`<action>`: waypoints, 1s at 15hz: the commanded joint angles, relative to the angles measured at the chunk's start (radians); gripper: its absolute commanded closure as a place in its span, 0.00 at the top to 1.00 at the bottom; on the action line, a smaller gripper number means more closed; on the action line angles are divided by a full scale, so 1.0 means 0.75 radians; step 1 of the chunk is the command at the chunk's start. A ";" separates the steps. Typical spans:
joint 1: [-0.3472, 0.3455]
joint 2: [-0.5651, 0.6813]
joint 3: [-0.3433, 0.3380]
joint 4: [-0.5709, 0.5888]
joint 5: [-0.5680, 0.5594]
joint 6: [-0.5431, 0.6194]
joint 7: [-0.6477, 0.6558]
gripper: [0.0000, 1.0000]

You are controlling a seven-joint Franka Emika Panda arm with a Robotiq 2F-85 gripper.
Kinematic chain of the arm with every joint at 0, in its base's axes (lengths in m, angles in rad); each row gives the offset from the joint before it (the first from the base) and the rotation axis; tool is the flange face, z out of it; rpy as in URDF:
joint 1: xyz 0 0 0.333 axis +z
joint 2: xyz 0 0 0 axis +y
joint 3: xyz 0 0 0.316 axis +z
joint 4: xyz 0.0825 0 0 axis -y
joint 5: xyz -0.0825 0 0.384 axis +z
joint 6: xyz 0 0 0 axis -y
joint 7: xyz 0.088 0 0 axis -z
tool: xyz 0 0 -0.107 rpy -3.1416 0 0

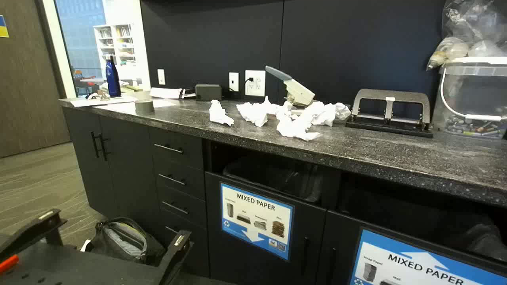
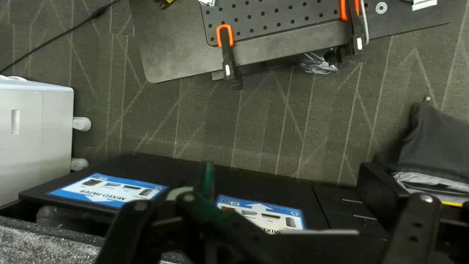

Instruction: Put all the white pieces of papers in the left bin

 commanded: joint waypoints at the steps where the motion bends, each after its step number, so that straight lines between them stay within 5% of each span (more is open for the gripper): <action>1: 0.017 0.001 -0.013 0.007 -0.006 -0.003 0.007 1.00; 7: 0.023 0.008 -0.032 -0.019 -0.043 0.092 -0.065 1.00; 15: 0.007 0.308 -0.172 -0.066 -0.108 0.813 -0.379 1.00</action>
